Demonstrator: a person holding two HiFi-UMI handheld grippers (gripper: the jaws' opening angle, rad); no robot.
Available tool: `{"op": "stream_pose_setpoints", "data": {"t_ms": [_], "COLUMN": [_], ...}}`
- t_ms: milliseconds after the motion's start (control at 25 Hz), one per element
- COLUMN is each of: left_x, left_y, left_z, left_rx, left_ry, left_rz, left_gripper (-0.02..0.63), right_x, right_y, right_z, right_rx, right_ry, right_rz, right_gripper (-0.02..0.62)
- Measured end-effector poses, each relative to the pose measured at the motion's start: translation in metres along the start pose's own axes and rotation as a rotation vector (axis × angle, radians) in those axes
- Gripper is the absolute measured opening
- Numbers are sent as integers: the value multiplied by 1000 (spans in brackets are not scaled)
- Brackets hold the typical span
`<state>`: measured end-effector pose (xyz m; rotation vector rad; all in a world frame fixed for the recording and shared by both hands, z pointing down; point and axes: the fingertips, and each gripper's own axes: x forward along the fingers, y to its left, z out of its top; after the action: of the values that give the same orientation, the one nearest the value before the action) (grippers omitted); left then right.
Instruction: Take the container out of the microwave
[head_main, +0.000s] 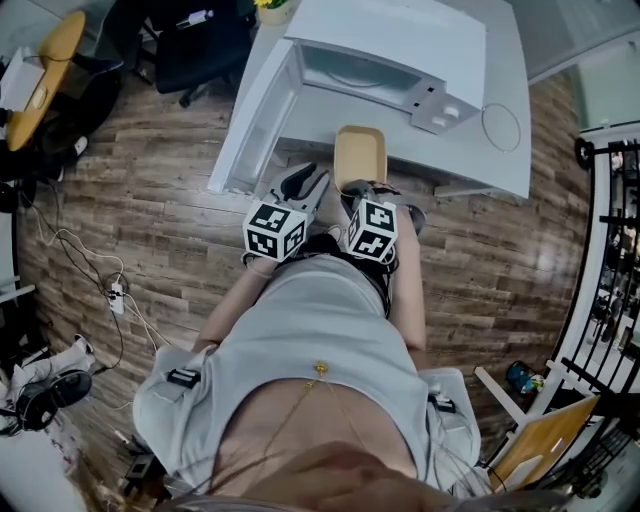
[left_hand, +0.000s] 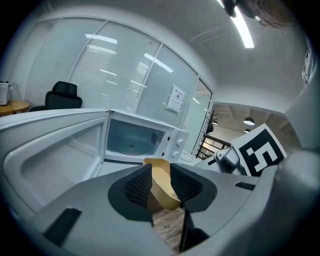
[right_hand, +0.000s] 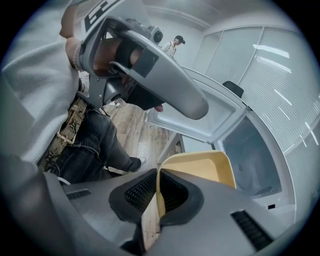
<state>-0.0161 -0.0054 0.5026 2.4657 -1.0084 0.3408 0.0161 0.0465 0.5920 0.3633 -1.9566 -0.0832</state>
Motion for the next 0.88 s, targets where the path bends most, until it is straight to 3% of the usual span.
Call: {"op": "stream_pose_setpoints", "data": {"t_ms": [880], "left_x": [-2], "left_y": [7], "left_z": [-2], "left_rx": [-7], "left_ry": [3], "left_rz": [-2], "left_gripper": [121], "right_x": [5], "right_y": [-2], "right_z": [5], "right_rx": [16], "right_ry": [7], "right_rz": [12], "right_gripper": [29]}}
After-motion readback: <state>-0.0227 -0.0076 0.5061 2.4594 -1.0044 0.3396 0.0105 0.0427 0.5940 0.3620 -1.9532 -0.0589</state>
